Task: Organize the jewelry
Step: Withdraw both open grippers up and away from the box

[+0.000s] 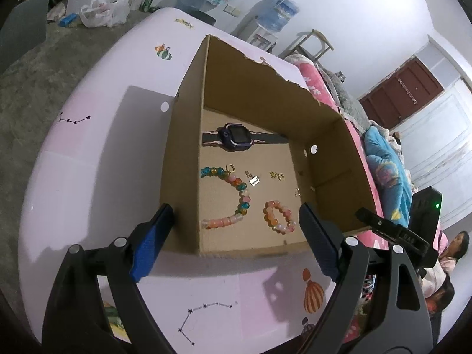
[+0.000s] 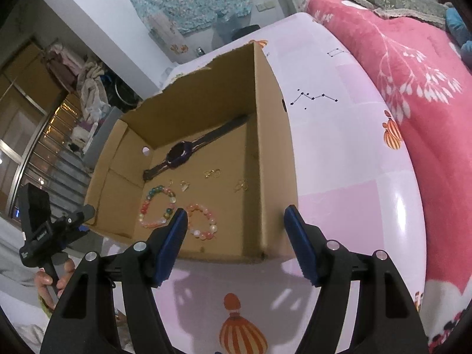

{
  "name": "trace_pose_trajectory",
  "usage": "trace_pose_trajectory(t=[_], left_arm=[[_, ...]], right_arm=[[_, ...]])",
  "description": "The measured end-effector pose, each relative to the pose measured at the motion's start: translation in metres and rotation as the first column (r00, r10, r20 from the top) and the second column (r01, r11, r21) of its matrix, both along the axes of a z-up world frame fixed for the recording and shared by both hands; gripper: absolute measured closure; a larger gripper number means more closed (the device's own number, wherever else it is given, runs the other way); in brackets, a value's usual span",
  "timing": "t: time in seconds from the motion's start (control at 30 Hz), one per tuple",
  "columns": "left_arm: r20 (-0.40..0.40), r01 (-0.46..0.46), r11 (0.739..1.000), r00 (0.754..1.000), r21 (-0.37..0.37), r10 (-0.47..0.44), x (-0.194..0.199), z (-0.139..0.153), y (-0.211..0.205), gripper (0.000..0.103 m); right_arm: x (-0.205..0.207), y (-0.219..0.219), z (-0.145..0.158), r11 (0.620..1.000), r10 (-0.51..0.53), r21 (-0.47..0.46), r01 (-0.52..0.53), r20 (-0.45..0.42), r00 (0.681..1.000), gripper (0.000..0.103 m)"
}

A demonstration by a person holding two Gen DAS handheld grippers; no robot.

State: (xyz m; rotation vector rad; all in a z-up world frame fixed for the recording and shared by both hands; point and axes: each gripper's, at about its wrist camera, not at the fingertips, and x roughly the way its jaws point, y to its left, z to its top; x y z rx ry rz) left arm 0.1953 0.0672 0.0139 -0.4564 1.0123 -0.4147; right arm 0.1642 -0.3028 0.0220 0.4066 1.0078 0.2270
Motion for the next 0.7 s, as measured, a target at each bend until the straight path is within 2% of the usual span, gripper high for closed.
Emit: trace_pose_trajectory(t=[0.2,0.53,0.7], left_arm=[[-0.007,0.015,1.0,1.0,-0.011,-0.015,-0.019,0.006,0.004,0.021],[-0.03,0.026,0.999,0.999,-0.039,-0.027,-0.075,0.003,0.015,0.021],[-0.018,0.03,0.999,0.999,-0.041,-0.03,-0.093,-0.002,0.017,0.021]], right_arm=[[-0.028,-0.002,0.004,1.0,-0.005,-0.001,0.005,-0.008,1.0,0.036],[-0.088,0.002,0.003,1.0,-0.023,0.004,0.023,-0.024,0.999,0.036],[-0.099,0.002,0.001,0.999,-0.032,0.012,0.032,-0.015,0.999,0.036]])
